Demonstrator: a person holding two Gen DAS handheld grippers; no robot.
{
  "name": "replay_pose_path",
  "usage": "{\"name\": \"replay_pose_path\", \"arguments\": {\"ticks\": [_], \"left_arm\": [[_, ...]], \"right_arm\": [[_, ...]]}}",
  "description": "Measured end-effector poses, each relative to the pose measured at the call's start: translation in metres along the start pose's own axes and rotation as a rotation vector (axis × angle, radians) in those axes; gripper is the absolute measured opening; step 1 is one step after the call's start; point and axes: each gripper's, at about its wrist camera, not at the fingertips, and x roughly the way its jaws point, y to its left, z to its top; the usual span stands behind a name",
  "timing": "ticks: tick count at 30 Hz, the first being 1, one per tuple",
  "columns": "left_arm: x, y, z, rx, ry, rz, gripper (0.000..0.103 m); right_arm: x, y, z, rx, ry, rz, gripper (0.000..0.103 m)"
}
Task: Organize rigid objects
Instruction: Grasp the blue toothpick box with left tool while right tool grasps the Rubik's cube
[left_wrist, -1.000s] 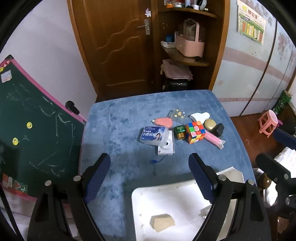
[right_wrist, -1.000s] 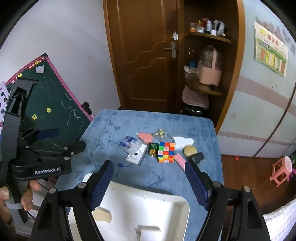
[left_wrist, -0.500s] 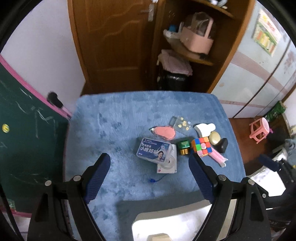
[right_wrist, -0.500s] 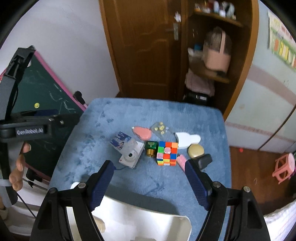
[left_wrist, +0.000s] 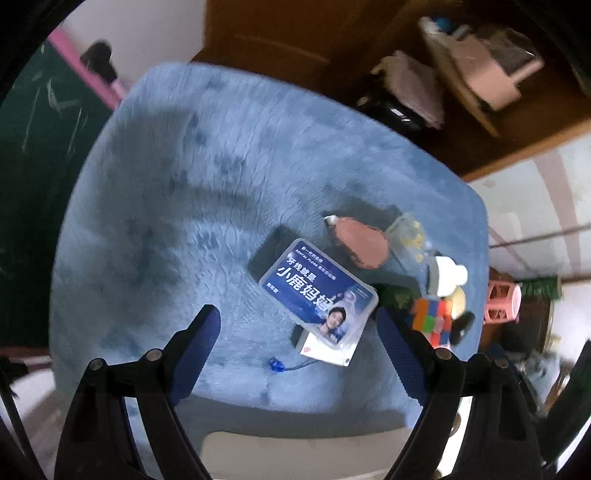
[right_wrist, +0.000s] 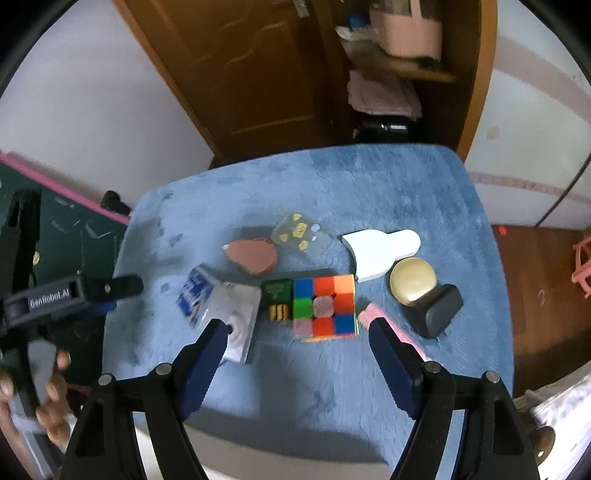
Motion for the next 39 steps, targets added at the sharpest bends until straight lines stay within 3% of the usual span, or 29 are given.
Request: {"name": "replay_pose_path", "arguments": {"ticks": [7,15,17,25,29,39], "left_arm": [[0.033,-0.002,0.009,-0.151,0.043,0.007,0.088],[0.058,-0.001,0.011,-0.277,0.060,0.023,0.088],[0.064,0.000,0.010,-0.308,0.069,0.017,0.088],[0.087,0.005,0.007,-0.423,0.116,-0.020,0.088],[0.096,0.006,0.002,-0.450,0.127,-0.035,0.078],[0.084,0.015,-0.013,-0.391,0.083,-0.043,0.073]], "right_arm": [[0.045,-0.013,0.011,0.022,0.073,-0.036,0.075],[0.072,0.002,0.007,-0.074,0.131,-0.113,0.074],[0.078,0.005,0.007,-0.086,0.143,-0.129,0.066],[0.097,0.011,0.005,-0.135,0.172,-0.213,0.058],[0.102,0.010,0.003,-0.140,0.182,-0.227,0.057],[0.107,0.010,-0.003,-0.124,0.189,-0.222,0.056]]}}
